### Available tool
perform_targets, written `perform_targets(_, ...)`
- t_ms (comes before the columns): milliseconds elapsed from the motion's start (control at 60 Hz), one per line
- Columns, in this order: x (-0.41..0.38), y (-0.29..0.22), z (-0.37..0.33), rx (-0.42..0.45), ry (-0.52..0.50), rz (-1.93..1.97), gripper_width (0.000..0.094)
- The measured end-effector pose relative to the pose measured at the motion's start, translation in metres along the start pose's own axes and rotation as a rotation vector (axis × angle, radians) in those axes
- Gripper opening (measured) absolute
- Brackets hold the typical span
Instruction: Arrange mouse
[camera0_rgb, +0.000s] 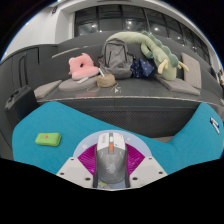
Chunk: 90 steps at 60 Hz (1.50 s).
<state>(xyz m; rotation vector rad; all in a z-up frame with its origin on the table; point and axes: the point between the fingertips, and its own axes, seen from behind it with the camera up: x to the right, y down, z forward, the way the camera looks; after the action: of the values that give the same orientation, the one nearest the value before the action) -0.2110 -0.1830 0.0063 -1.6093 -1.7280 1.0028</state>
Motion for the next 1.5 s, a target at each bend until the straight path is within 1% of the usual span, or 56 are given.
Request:
perform_targets(17, 0.002, 0.001, 0.003, -0.003, 0.003, -0.003, 0.0356)
perform_targets(33, 0.003, 0.004, 0.004, -0.005, 0.010, -0.003, 0.0379)
perform_targets(133, 0.008, 0.011, 0.014, -0.008, 0.040, -0.016, 0.0387)
perform_targets(233, 0.008, 0.010, 0.014, 0.008, 0.018, -0.017, 0.0494)
perform_targets(250, 0.007, 0.010, 0.013, 0.006, 0.012, -0.018, 0.0528)
perform_targets(333, 0.006, -0.003, -0.001, 0.045, 0.000, -0.010, 0.0875)
perform_targets(350, 0.007, -0.006, -0.006, 0.056, 0.004, -0.007, 0.0839)
perform_targets(367, 0.009, -0.010, -0.011, 0.065, 0.010, -0.005, 0.0828)
perform_targets(417, 0.013, -0.017, -0.033, 0.085, 0.018, 0.004, 0.0853)
perform_targets(483, 0.017, -0.027, -0.071, 0.110, 0.016, 0.024, 0.0855)
perform_targets(600, 0.031, -0.022, -0.152, 0.123, 0.027, 0.044, 0.0855)
perform_targets(683, 0.043, -0.008, -0.215, 0.119, 0.023, 0.055, 0.0855)
perform_targets(767, 0.055, 0.016, -0.274, 0.109, 0.019, 0.074, 0.0855)
perform_targets(833, 0.062, 0.035, -0.318, 0.125, 0.013, 0.071, 0.0856)
perform_targets(933, 0.081, 0.070, -0.373, 0.136, 0.051, 0.082, 0.0857)
perform_targets(1100, 0.102, 0.133, -0.430, 0.123, 0.113, 0.091, 0.0853)
perform_targets(1233, 0.109, 0.164, -0.455, 0.120, 0.130, 0.089, 0.0856)
perform_targets(1317, 0.115, 0.175, -0.465, 0.125, 0.161, 0.065, 0.0855)
perform_targets(1500, 0.115, 0.175, -0.479, 0.147, 0.169, 0.036, 0.0852)
